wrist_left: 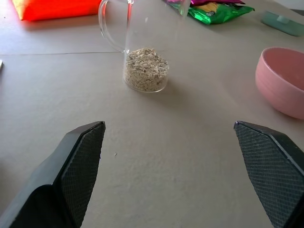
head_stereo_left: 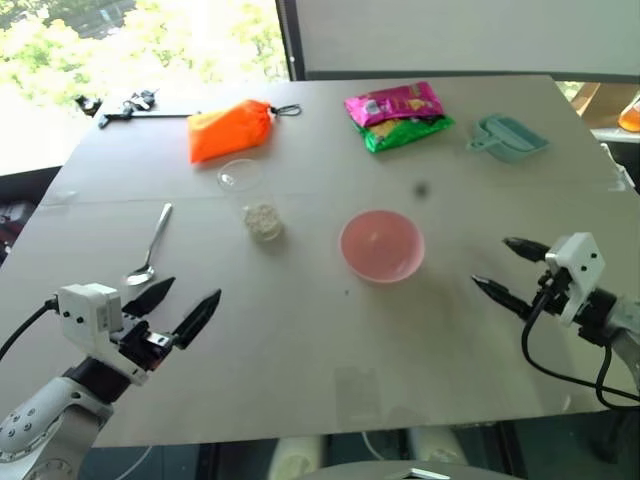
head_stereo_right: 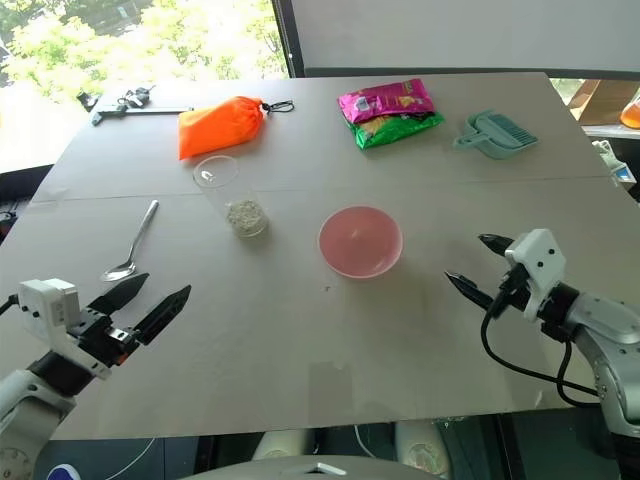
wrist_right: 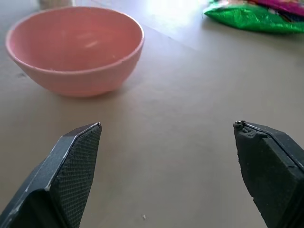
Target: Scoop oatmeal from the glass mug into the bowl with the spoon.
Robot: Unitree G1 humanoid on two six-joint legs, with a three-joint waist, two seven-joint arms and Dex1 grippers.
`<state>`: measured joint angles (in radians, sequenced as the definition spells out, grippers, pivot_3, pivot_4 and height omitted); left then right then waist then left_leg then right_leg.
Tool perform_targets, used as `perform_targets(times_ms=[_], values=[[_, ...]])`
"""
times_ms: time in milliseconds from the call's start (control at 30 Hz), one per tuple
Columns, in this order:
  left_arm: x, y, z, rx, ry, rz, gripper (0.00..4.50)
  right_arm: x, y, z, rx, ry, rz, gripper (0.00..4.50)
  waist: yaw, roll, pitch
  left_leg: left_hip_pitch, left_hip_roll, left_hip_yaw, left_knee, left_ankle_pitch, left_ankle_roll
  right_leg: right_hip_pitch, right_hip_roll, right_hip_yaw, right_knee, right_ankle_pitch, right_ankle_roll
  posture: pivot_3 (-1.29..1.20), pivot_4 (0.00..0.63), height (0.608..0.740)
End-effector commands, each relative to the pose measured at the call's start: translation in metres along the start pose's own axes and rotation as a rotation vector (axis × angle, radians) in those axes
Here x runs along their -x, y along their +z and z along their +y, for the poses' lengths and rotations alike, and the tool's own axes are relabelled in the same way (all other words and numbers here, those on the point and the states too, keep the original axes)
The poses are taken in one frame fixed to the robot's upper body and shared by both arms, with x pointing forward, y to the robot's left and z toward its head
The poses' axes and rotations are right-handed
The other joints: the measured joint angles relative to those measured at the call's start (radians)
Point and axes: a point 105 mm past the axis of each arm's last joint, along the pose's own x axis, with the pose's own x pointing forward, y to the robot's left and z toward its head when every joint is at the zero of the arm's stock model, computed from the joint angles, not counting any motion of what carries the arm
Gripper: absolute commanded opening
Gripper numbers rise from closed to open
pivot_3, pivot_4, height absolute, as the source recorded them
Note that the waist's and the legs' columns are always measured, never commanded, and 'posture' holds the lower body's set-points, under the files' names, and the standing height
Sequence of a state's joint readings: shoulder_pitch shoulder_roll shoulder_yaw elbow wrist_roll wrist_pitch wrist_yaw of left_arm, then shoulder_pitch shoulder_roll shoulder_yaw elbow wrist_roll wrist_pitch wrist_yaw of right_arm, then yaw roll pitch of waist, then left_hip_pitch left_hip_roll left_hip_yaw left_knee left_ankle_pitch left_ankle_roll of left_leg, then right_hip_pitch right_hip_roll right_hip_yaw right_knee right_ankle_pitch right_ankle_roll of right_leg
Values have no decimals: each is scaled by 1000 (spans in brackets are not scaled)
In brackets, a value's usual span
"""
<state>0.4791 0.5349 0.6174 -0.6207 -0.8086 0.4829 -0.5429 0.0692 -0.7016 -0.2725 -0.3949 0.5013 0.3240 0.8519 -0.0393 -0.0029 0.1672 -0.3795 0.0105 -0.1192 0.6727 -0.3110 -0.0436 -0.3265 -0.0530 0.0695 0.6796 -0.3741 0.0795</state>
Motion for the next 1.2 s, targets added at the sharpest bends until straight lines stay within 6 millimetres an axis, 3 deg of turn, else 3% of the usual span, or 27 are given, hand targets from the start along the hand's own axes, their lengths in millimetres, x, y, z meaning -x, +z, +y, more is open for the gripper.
perform_targets(times_ms=[33, 200, 300, 533, 833, 967, 1100, 1200], values=[[1, 8, 5, -18, 20, -29, 4473, 2, 46, 19, 56, 187, -192, 4479, -1, 0, 0, 0, 0, 0, 0, 0, 0, 0, 0, 0, 0, 0, 0, 0, 150, 740], [2, 8, 19, 7, 82, -48, 4473, -5, 94, 44, 97, 361, -385, 4479, -3, 0, 0, 1, 0, 0, 0, 0, 0, 0, 0, 0, 1, 0, 0, 0, 150, 740], [3, 9, 26, 4, 101, -52, 4473, -6, 104, 53, 102, 389, -441, 4479, 1, -1, 0, 0, 0, -2, 0, 0, 0, 0, 0, -1, 0, 0, 0, 0, 150, 740], [8, 12, 43, 3, 154, -54, 4473, 5, 84, 53, 80, 362, -471, 4479, 3, -1, 0, -1, -1, -2, 0, 0, 0, 0, -1, -2, -1, 0, 0, 0, 150, 740], [11, 18, 78, 3, 291, -35, 4473, 25, 73, 55, 80, 501, -466, 4479, -1, -1, 0, 1, 0, -3, 0, 0, 1, 0, 0, -2, 3, 0, 0, 0, 150, 740], [8, 10, 96, -4, 401, 86, 4473, 30, 71, 61, 99, 553, -470, 4479, -1, -1, 0, 1, 0, -3, 0, 0, 1, 0, 0, -3, 1, 0, 0, 0, 150, 740], [-4, 23, 108, -2, 480, 116, 4473, 30, 70, 63, 109, 558, -474, 4479, 0, -1, 0, 1, 0, -3, 1, 1, 0, 0, 0, -3, 2, 0, 0, 0, 150, 740], [-13, 31, 126, -31, 611, 271, 4473, 30, 67, 64, 110, 554, -459, 4479, 4, -2, 0, 0, 0, -5, 1, 1, 0, 0, 0, -4, 3, 0, 0, 0, 150, 740]])
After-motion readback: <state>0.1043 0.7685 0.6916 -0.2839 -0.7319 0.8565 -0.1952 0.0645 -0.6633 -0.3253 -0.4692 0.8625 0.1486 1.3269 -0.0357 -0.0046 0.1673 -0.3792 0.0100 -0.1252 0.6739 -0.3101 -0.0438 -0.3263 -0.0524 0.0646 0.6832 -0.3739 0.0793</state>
